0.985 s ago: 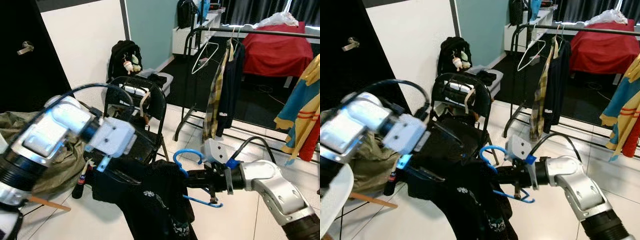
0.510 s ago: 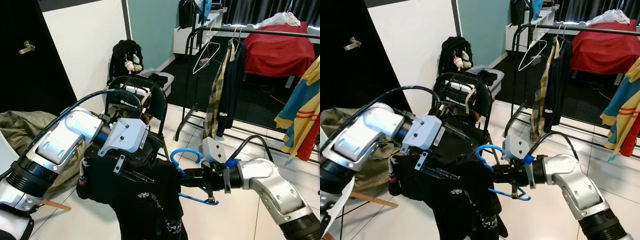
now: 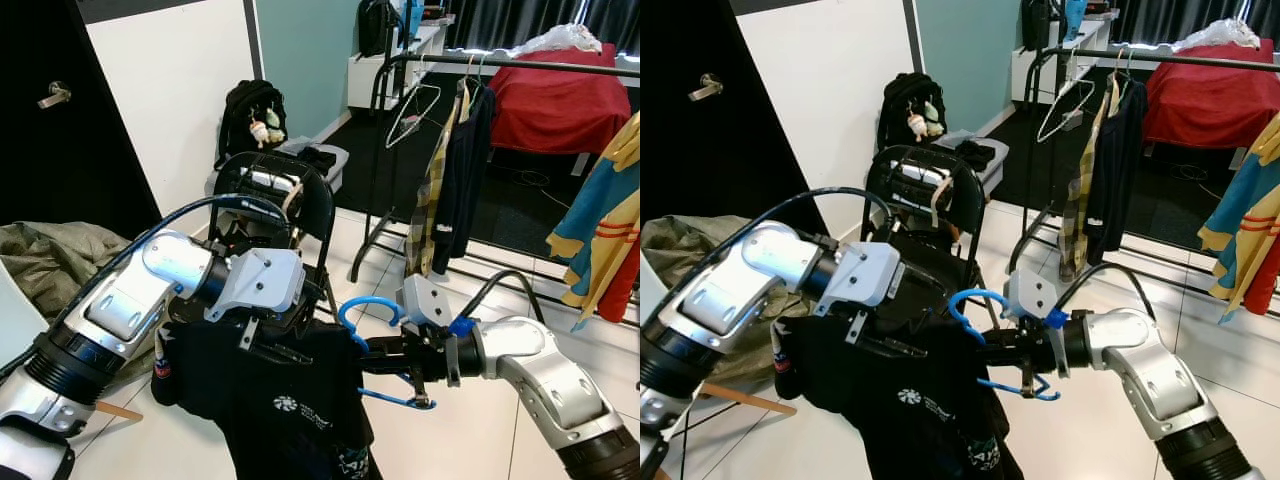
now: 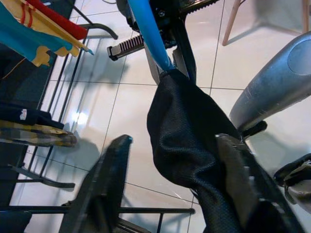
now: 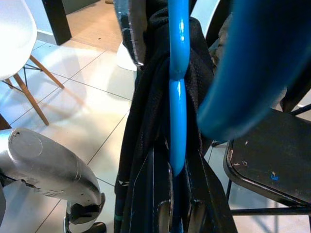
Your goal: Hang hanger
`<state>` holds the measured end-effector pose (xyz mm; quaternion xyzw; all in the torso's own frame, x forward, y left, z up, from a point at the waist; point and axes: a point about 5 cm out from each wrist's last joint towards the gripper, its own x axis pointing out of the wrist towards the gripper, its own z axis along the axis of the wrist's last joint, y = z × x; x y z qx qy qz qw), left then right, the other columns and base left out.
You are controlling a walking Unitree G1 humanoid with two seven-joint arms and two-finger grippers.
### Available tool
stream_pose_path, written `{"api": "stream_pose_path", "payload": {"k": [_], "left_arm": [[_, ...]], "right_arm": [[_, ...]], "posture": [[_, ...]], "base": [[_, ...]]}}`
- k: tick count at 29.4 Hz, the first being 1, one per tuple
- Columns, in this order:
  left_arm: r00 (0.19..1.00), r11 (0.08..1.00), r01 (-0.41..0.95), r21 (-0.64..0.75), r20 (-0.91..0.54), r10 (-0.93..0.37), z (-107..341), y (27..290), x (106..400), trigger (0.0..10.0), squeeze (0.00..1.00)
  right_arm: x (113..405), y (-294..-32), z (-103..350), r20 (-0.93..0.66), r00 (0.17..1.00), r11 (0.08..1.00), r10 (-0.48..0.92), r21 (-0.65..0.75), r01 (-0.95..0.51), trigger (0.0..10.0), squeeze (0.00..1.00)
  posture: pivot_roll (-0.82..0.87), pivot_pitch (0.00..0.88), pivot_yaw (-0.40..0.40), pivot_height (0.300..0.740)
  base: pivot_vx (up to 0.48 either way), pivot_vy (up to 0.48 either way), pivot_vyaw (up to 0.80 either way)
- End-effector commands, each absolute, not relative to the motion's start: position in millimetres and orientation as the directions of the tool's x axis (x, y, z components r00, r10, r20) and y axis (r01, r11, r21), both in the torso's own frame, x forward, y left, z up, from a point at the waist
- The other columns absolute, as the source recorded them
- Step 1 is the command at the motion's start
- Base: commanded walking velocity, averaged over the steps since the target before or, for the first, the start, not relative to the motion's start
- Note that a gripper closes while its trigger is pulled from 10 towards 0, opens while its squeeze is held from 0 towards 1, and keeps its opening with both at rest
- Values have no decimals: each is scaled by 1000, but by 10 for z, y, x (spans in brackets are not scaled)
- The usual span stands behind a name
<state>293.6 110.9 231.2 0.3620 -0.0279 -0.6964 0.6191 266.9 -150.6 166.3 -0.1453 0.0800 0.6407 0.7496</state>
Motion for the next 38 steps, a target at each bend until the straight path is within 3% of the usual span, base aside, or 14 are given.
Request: {"api": "stream_pose_path", "payload": {"k": [1,23,32,33,35,38], "left_arm": [[12,-251,858,449,-505,-863,2218,1118,2921,0,0],[33,-303,855,421,-627,-778,2130,1138,2894,0,0],[75,-306,821,482,-622,-780,2236,1148,2948,0,0],[94,-313,799,514,-621,-778,2275,1165,2970,0,0],[94,-313,799,514,-621,-778,2275,1165,2970,0,0],[177,-306,722,621,-593,-786,2410,1190,3064,0,0]], "right_arm": [[2672,-1446,1807,-252,160,118,954,-175,-977,10000,0],[2723,-1436,1870,-218,199,153,956,-211,-965,10000,0],[2790,-1391,1923,-141,263,230,954,-212,-950,10000,0],[2803,-1378,1930,-114,279,254,953,-194,-947,10000,1000],[2803,-1378,1930,-114,279,254,953,-194,-947,10000,1000],[2852,-1390,1952,-41,349,338,936,-164,-927,10000,1000]], "posture": [[-53,0,75,740],[-54,0,74,740],[-55,0,73,740],[-55,0,74,740],[-55,0,74,740],[-58,0,78,740]], "base": [[0,0,0],[0,0,0],[0,0,0],[0,0,0],[0,0,0],[0,0,0]]}}
